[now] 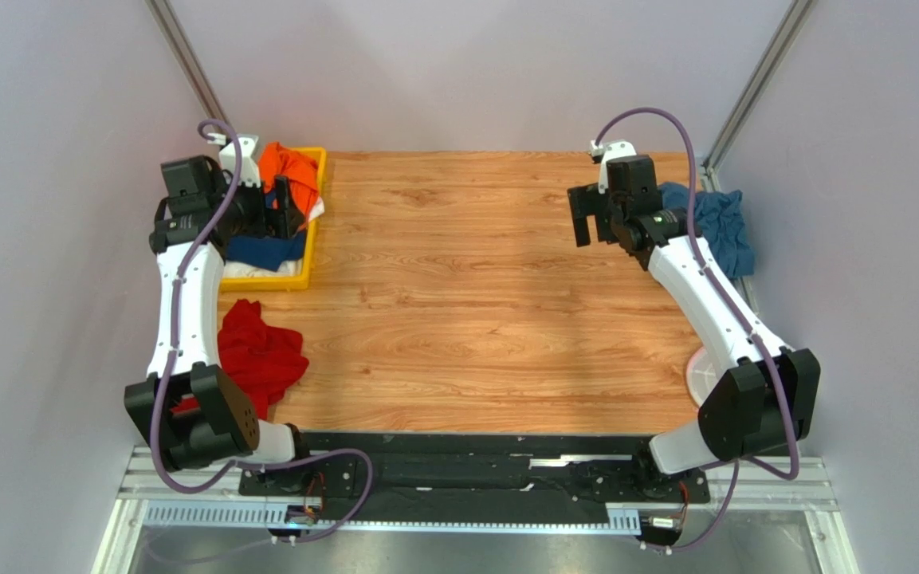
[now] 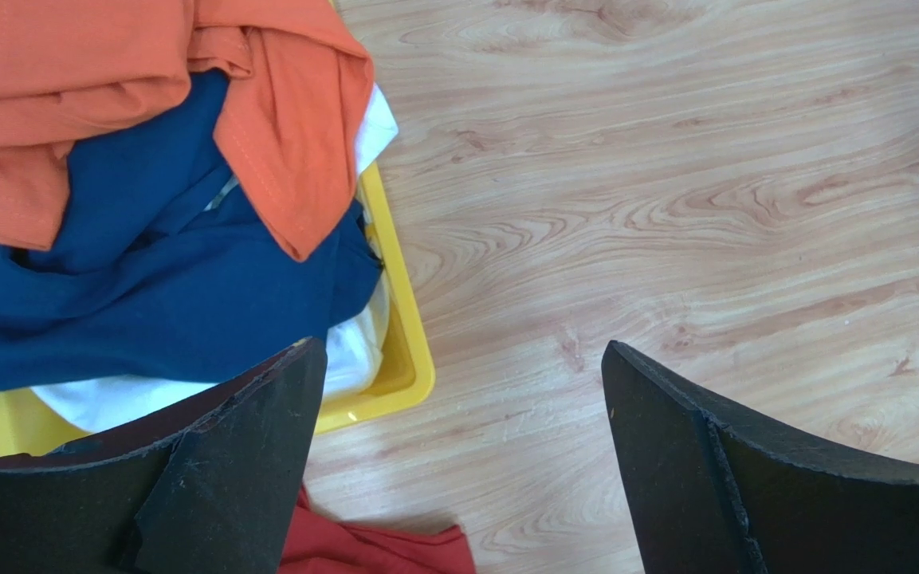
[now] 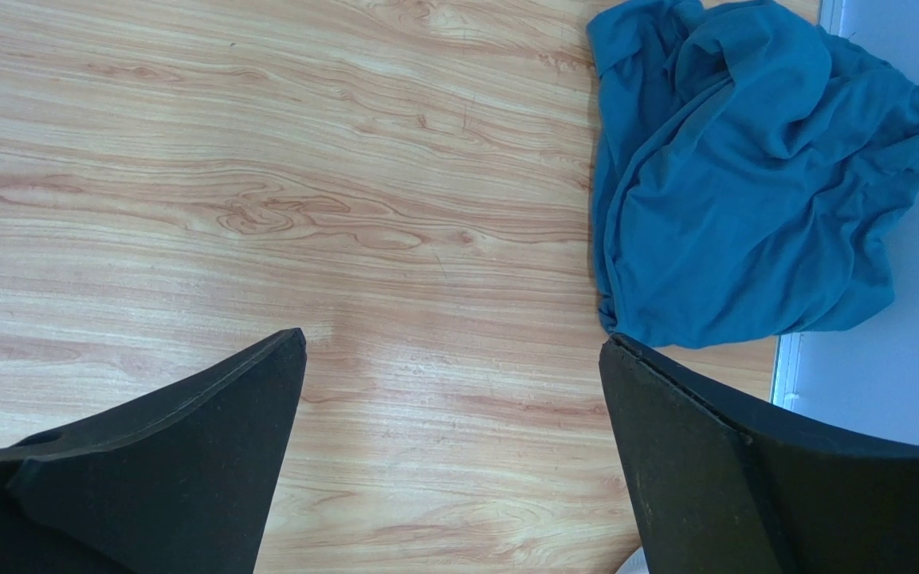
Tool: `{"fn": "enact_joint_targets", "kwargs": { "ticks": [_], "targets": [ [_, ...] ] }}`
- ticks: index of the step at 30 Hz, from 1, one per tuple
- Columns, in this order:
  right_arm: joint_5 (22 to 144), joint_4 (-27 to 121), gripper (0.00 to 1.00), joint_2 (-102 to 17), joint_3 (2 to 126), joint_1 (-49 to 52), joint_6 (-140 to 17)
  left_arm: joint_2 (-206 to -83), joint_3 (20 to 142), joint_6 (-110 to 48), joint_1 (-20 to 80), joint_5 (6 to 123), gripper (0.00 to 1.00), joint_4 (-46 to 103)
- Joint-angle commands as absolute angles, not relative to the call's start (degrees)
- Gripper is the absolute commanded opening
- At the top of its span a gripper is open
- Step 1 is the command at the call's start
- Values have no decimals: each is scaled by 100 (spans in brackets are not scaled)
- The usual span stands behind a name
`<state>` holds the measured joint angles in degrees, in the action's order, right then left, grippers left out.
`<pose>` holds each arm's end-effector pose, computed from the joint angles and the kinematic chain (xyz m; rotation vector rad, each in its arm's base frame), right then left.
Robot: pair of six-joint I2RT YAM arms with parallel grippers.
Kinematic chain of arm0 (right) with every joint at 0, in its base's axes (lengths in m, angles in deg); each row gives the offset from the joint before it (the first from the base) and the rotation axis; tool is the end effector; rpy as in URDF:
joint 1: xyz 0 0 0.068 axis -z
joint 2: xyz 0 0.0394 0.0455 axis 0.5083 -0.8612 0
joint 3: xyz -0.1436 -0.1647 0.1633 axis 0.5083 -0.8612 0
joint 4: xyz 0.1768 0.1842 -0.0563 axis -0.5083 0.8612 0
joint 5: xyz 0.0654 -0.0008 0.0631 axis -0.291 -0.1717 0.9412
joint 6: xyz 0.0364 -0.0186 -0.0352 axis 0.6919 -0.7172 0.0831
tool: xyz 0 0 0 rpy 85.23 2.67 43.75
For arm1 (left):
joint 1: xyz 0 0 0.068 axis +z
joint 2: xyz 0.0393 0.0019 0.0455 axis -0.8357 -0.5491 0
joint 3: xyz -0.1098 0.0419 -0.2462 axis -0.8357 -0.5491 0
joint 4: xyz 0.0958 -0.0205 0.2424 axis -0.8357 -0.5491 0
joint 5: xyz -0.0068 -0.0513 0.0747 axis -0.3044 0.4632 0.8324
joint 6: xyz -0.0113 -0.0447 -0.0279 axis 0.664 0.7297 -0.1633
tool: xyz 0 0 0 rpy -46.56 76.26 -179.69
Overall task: Fold and stack the t-shirts
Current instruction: Grab crumpled tshirt from bin with the left arm
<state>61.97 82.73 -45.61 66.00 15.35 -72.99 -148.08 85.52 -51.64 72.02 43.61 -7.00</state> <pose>0.3126 0.0760 0.3354 -0.2792 2.2779 -0.1856 0.2968 0.0634 0.3611 0.1658 2.1167 -0.3095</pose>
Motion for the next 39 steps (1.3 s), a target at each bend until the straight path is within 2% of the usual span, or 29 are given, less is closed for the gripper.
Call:
{"fn": "enact_joint_targets", "kwargs": {
  "ticks": [1,8,12,16,23,33,39],
  "targets": [
    [6407,8087,100,-4185,6500,1578,-7498,-14855,8539,-5334,7172,4360,95,-459],
    [6224,8245,100,-4158,6412,1578,-7613,-15224,8828,-5422,7172,4702,95,-380],
    [5837,8500,97,-4246,6430,1578,-7735,-15742,9625,-5615,7163,5307,95,-520],
    [6055,8597,92,-4106,6193,1578,-7946,-16488,10479,-5844,7172,5397,95,-932],
    [6250,8386,91,-3851,5578,1578,-8070,-17315,11341,-5633,7163,5230,96,-1066],
    [6302,8175,90,-3719,5217,1578,-8087,-19187,13669,-5844,7172,5853,94,-1593],
    [6206,8096,90,-3526,4883,1578,-8210,-19733,14216,-6028,7163,5924,93,-1787]
  ]
}}
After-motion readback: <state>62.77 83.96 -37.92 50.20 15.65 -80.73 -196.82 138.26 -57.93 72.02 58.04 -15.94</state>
